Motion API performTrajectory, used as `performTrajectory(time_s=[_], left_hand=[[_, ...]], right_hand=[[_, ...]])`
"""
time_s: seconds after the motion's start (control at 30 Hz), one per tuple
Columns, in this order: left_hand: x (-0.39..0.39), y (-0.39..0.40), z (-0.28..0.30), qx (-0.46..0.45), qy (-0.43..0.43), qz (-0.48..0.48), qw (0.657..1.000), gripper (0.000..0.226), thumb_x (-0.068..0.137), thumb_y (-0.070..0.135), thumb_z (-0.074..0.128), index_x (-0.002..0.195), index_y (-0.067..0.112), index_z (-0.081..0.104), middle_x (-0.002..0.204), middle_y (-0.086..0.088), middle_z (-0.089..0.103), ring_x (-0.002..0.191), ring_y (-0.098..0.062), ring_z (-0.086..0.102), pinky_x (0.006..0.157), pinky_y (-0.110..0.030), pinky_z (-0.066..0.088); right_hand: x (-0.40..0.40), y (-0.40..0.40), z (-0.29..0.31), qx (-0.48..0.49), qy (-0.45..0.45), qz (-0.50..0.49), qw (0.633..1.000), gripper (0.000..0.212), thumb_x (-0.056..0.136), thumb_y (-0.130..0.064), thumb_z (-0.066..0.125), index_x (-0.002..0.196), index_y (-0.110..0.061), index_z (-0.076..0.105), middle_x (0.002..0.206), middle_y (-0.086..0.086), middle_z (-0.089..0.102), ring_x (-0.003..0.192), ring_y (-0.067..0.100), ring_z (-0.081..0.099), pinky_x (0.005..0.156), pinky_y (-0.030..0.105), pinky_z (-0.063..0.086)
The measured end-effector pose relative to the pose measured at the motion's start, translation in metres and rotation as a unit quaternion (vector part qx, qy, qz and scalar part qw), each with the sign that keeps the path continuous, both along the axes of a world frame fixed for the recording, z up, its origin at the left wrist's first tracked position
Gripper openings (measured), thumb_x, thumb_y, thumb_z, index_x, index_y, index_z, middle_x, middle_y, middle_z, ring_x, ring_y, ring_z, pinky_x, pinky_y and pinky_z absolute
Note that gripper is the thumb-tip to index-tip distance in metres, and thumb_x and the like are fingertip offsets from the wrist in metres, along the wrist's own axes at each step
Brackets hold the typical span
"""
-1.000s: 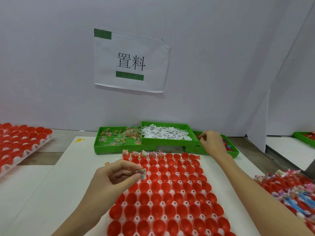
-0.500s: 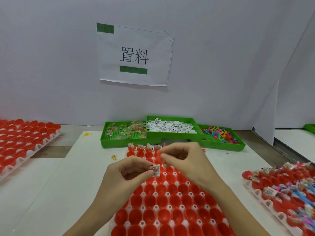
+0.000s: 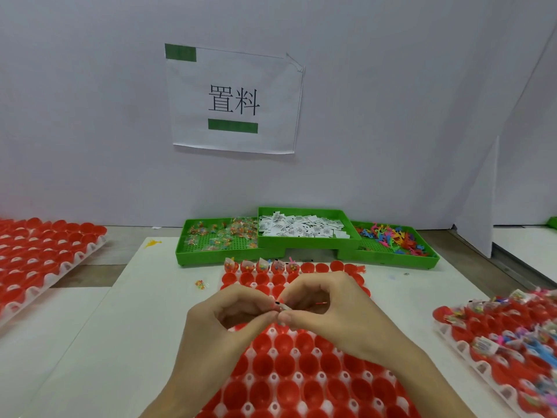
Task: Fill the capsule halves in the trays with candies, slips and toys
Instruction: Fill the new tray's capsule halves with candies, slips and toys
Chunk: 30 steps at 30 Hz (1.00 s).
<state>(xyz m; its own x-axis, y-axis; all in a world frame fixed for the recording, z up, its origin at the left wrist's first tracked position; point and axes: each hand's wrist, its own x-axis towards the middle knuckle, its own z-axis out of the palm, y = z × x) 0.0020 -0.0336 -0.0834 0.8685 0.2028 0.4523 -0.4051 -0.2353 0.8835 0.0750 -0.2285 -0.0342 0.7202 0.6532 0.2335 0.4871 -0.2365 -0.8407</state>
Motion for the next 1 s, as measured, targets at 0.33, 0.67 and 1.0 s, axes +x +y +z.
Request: performTrajectory(time_s=[0.33,0.67,1.0], left_hand=[[0.064,-0.02,0.014,0.442,0.065,-0.07,0.892,0.048,0.1,0.061,0.046,0.134,0.032,0.064,0.131,0.021,0.064,0.124,0.002,0.05,0.111,-0.026,0.04],[0.092,-0.029,-0.008,0.591,0.137,-0.124,0.786,0.08,0.099,0.071,0.013,0.163,0.024,0.017,0.17,0.008,0.017,0.156,-0.01,0.005,0.127,-0.036,0.002],[0.094,-0.029,-0.015,0.592,0.11,-0.113,0.791,0.075,0.102,0.068,0.019,0.16,0.021,0.026,0.164,0.006,0.028,0.15,-0.014,0.019,0.124,-0.036,0.011]], right_hand=[[0.058,-0.051,-0.004,0.043,0.015,-0.184,0.982,0.006,0.088,-0.014,0.079,0.094,-0.013,0.077,0.086,-0.001,0.079,0.08,0.016,0.075,0.072,0.025,0.059],[0.113,-0.017,-0.016,-0.05,-0.051,-0.227,0.971,0.012,0.084,-0.018,0.083,0.093,-0.012,0.079,0.086,-0.002,0.078,0.083,0.01,0.074,0.083,0.026,0.059],[0.136,0.01,-0.013,-0.292,-0.083,-0.16,0.939,0.009,0.089,-0.019,0.079,0.097,-0.016,0.077,0.097,0.0,0.075,0.091,0.013,0.069,0.085,0.026,0.058]])
